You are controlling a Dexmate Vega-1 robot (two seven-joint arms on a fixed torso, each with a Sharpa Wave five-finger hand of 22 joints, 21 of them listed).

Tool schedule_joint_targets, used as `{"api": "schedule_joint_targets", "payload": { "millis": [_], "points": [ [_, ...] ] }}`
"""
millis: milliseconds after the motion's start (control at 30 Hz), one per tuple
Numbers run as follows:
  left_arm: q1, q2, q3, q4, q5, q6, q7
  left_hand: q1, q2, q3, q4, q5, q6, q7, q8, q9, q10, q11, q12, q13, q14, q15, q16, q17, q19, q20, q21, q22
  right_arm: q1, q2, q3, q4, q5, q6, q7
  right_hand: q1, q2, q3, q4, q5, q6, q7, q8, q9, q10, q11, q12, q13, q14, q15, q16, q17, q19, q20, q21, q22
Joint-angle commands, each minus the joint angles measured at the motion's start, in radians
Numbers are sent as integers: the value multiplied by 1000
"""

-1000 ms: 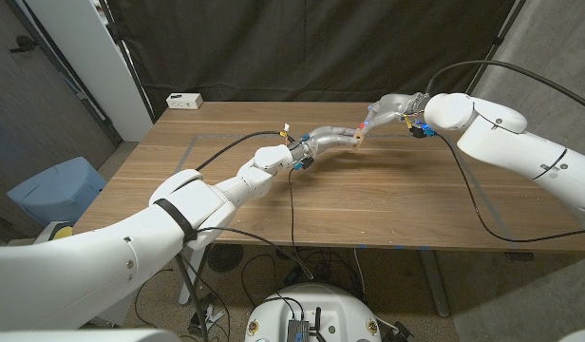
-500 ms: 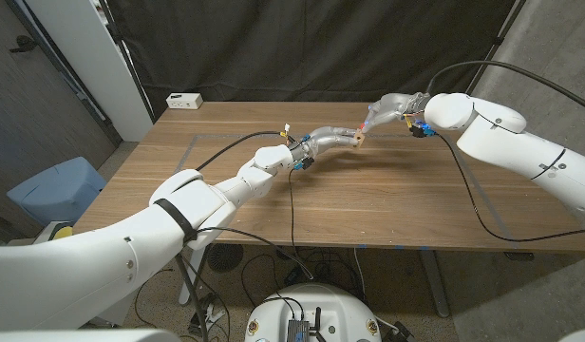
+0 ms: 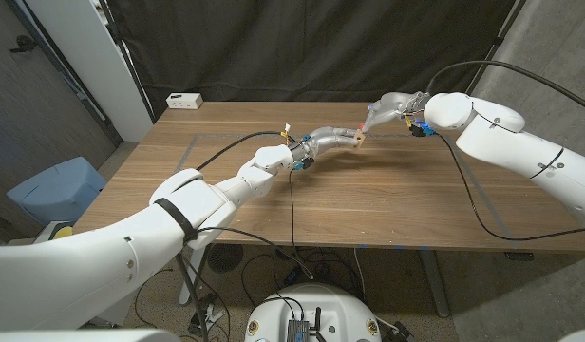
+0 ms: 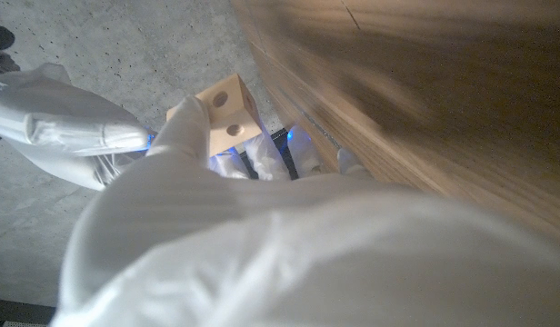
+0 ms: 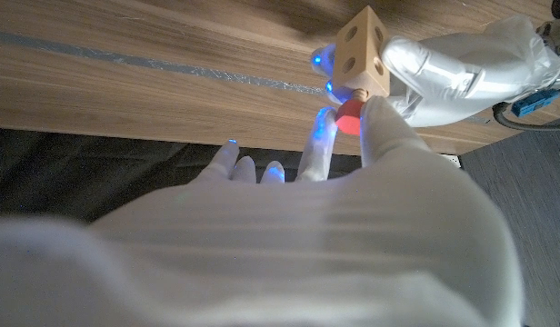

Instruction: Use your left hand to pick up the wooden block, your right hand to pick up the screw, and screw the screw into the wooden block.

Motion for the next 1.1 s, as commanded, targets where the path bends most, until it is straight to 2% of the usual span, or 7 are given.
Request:
{"api": "schedule_joint_targets", "payload": {
  "millis": [33, 500, 667, 833, 900, 1000, 1100],
  "points": [
    [-3, -3, 4, 3, 2, 14, 6, -3, 11, 8, 3, 6, 13, 0, 7, 4, 2, -3, 5, 2, 2, -35, 3, 3, 9, 1, 5, 2, 1, 6, -12, -3, -18, -25, -11, 5, -1, 0, 10, 1, 36, -6, 20, 9, 29, -6, 11, 1, 22, -2, 11, 4, 21, -3, 7, 3],
    [1, -2, 3, 1, -1, 6, 2, -1, 12, 9, 2, 7, 12, 0, 7, 4, 2, -5, 6, 2, 2, -36, 3, 3, 11, 3, 5, 2, 7, 24, -34, -3, -50, -50, -34, -34, -10, -17, 26, -2, 122, -9, 65, 13, 95, -9, 21, 0, 69, -24, 23, 8, 51, -10, 11, 3],
    [3, -1, 2, 1, -2, 1, 1, -1, 12, 10, 2, 7, 14, 1, 8, 4, 1, -3, 5, 1, 3, -35, 3, 3, 12, 2, 5, 2, 10, 32, -43, -3, -65, -61, -41, -75, -7, -32, 42, -4, 182, -4, 93, 12, 140, -25, 26, 0, 97, -27, 31, 11, 69, -15, 12, 4],
    [5, 0, 0, 0, -3, -3, -2, -1, 11, 10, 2, 7, 12, 1, 7, 4, 1, -3, 5, 2, 3, -35, 3, 3, 13, 2, 5, 2, 16, 40, -56, -2, -84, -72, -46, -98, -9, -43, 48, -5, 222, -7, 116, 17, 166, -24, 28, -1, 113, -32, 34, 12, 81, -17, 12, 4],
    [6, 0, -1, 0, -5, -4, -4, -1, 11, 10, 2, 7, 13, 1, 7, 4, 1, -4, 5, 2, 4, -35, 3, 3, 14, 1, 5, 2, 15, 43, -59, -2, -90, -76, -51, -106, -9, -46, 49, -4, 240, -9, 130, 24, 180, -37, 30, -1, 124, -36, 37, 12, 87, -19, 13, 4],
    [6, 0, -1, -1, -4, -7, -5, 0, 12, 10, 2, 7, 14, 1, 8, 5, 0, -3, 5, 2, 3, -35, 3, 3, 14, 2, 6, 2, 17, 46, -66, -4, -103, -86, -53, -112, -9, -50, 47, -4, 280, -7, 156, 36, 194, -36, 29, -1, 133, -40, 37, 11, 95, -23, 12, 4],
    [6, 0, -2, -1, -4, -10, -5, 1, 12, 10, 2, 8, 14, 1, 7, 5, 1, -3, 5, 1, 3, -34, 3, 3, 15, 3, 5, 2, 16, 49, -68, -4, -112, -92, -60, -118, -10, -54, 46, -3, 310, -7, 177, 46, 213, -49, 30, -2, 143, -43, 38, 11, 103, -24, 13, 4]
  ]
}}
